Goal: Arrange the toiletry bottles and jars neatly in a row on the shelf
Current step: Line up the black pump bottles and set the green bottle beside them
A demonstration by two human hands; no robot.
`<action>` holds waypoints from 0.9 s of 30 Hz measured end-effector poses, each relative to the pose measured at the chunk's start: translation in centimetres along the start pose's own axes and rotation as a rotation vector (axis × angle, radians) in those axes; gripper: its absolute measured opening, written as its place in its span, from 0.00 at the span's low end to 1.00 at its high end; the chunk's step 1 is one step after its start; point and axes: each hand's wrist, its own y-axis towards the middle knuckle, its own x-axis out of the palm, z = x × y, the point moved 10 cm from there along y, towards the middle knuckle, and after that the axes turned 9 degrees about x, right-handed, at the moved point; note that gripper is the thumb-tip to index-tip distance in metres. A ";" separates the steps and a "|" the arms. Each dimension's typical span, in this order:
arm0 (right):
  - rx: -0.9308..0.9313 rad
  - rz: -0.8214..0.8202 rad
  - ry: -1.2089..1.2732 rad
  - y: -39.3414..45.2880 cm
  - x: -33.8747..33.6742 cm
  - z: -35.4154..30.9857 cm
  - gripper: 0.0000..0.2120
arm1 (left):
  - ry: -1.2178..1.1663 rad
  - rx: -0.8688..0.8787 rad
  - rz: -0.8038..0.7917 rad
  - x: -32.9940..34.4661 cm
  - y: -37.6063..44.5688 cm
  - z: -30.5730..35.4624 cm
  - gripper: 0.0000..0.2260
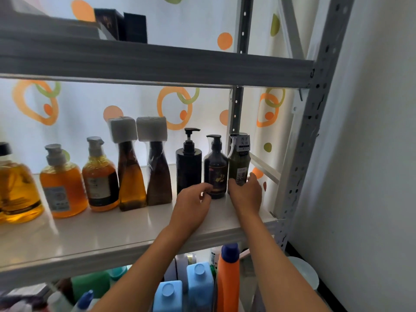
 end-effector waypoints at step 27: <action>-0.530 -0.075 -0.684 -7.6 6.6 -17.4 0.16 | -0.206 -0.311 0.119 -5.8 -2.6 -5.5 0.15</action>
